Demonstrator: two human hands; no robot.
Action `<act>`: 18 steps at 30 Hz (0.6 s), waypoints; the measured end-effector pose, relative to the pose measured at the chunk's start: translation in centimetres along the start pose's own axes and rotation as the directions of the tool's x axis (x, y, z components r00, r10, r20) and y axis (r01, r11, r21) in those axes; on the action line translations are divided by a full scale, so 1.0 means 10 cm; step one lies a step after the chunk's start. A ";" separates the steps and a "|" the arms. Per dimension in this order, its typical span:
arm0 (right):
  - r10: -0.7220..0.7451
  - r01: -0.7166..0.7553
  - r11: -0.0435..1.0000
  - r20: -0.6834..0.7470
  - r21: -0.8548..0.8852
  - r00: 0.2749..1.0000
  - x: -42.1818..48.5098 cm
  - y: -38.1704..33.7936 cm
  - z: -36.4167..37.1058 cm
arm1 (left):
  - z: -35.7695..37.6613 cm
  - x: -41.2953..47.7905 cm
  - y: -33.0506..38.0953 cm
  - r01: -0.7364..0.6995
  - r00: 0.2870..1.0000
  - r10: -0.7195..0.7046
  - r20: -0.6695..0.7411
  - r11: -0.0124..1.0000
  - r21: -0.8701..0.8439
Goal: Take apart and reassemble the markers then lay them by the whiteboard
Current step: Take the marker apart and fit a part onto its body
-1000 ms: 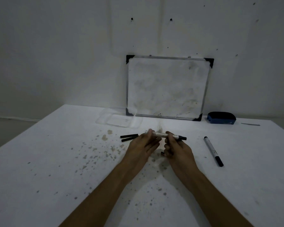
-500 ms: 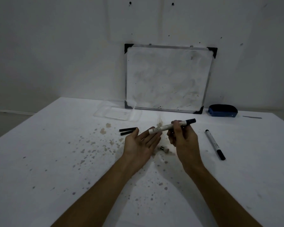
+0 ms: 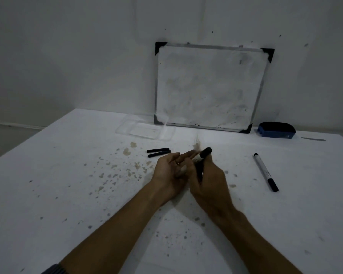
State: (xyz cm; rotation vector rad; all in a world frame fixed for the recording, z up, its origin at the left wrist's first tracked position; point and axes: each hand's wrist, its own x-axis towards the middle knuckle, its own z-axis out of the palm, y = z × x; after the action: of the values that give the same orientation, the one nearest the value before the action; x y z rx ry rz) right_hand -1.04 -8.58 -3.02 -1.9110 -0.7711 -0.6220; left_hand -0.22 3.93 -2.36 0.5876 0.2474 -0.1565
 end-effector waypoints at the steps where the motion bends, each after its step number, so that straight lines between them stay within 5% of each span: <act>1: 0.028 -0.026 0.999 -0.053 0.045 0.998 0.04 0.02 -0.01 | 0.00 0.00 0.01 -0.003 1.000 0.003 0.012 1.000 0.006; 8: 0.322 -0.271 0.938 -0.246 0.217 0.914 0.18 0.08 -0.24 | -0.03 0.00 0.05 -0.070 0.995 0.042 0.087 0.934 0.350; 12: 0.520 -0.426 0.820 -0.189 0.381 0.833 0.25 0.18 -0.32 | -0.07 0.03 0.08 -0.176 0.983 0.123 0.133 0.828 0.532; 18: 0.732 -0.541 0.523 -0.022 0.658 0.681 0.34 0.33 -0.54 | -0.22 -0.02 0.20 -0.342 0.937 0.257 0.238 0.525 0.780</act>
State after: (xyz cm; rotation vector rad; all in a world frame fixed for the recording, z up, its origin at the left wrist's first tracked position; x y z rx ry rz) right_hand 3.13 -13.74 -0.34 -1.2865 0.0182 -0.1280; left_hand -0.37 6.80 -2.99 1.5532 -0.0502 0.0592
